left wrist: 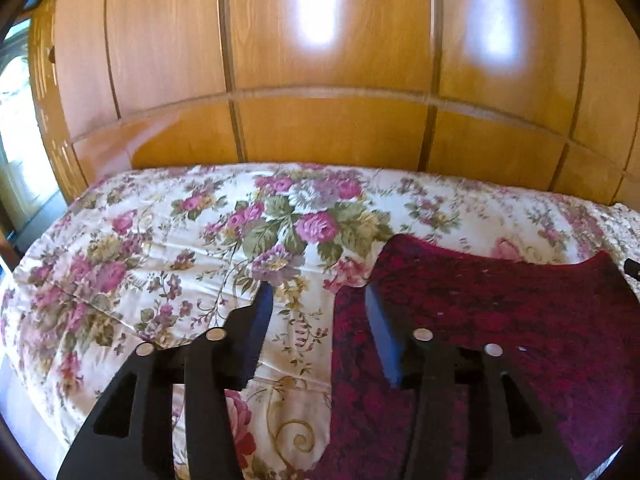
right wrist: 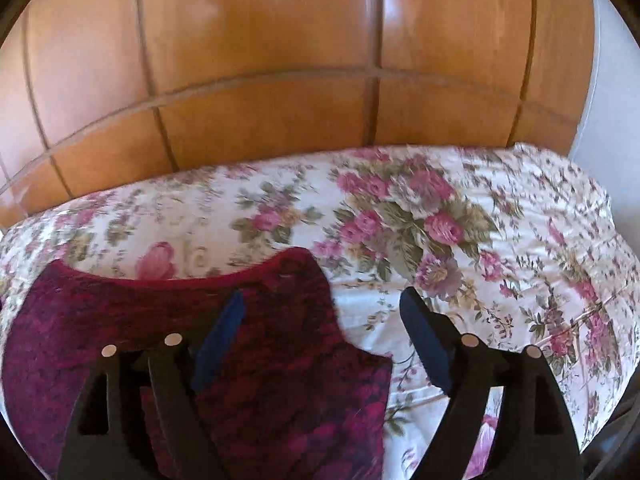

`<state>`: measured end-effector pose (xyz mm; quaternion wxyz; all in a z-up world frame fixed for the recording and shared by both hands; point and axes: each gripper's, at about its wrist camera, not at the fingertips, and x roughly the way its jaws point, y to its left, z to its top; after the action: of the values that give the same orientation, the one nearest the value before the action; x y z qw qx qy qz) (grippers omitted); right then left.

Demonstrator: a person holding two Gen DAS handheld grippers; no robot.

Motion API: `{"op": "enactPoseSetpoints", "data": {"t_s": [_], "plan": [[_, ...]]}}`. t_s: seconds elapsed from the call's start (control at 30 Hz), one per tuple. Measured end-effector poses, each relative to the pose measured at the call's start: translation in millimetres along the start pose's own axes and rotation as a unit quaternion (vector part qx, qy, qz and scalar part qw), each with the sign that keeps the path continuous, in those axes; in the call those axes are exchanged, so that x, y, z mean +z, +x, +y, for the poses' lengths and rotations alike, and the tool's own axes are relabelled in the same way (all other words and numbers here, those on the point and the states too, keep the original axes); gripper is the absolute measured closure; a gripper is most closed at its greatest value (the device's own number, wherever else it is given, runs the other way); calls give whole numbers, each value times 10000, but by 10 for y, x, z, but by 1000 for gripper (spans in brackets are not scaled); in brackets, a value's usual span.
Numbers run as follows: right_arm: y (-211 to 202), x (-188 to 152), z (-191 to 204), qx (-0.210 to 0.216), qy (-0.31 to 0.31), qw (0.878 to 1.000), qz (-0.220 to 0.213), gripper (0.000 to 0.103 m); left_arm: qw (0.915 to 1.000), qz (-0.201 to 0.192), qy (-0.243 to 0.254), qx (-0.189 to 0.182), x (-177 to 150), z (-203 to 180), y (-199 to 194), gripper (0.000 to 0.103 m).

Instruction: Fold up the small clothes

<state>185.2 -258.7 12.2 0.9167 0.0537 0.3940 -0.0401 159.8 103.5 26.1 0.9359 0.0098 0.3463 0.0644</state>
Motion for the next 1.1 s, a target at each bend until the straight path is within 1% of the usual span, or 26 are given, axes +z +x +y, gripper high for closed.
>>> {"op": "enactPoseSetpoints", "data": {"t_s": [0.17, 0.3, 0.4, 0.5, 0.63, 0.7, 0.73, 0.8, 0.83, 0.93, 1.0, 1.03, 1.1], "plan": [[-166, -183, 277, 416, -173, 9989, 124, 20, 9998, -47, 50, -175, -29, -80, -97, 55], [-214, -375, 478, 758, -185, 9964, 323, 20, 9998, -31, 102, -194, -65, -126, -111, 55], [-217, -509, 582, 905, -173, 9947, 462, 20, 9997, 27, 137, -189, -81, -116, -76, 55], [-203, -592, 640, 902, -205, 9945, 497, 18, 9993, 237, 111, -282, -90, -86, 27, 55], [-188, -613, 650, 888, -198, 9946, 495, 16, 9975, 540, 66, -451, -115, -63, 194, 55], [-168, -612, 643, 894, -177, 9945, 518, 15, 9956, 701, 27, -627, -126, -50, 289, 55], [-160, -610, 644, 892, -180, 9945, 526, 15, 9942, 774, -5, -746, -129, -44, 328, 64], [-150, -602, 649, 877, -198, 9945, 536, 14, 9880, 908, -108, -1246, -129, -22, 397, 91], [-152, -595, 649, 868, -208, 9946, 537, 14, 9880, 871, -152, -1270, -124, -10, 388, 93], [-186, -574, 637, 956, -144, 9941, 497, 14, 9870, 530, -351, -1479, -62, 78, 236, 94], [-185, -569, 656, 1019, -131, 9934, 504, 14, 9869, 367, -464, -1502, -8, 129, 179, 94], [-162, -568, 676, 997, -149, 9936, 509, 13, 9874, 366, -456, -1469, 10, 129, 205, 94], [-105, -572, 707, 965, -148, 9939, 506, 13, 9899, 567, -362, -1247, -27, 79, 401, 94]]}}
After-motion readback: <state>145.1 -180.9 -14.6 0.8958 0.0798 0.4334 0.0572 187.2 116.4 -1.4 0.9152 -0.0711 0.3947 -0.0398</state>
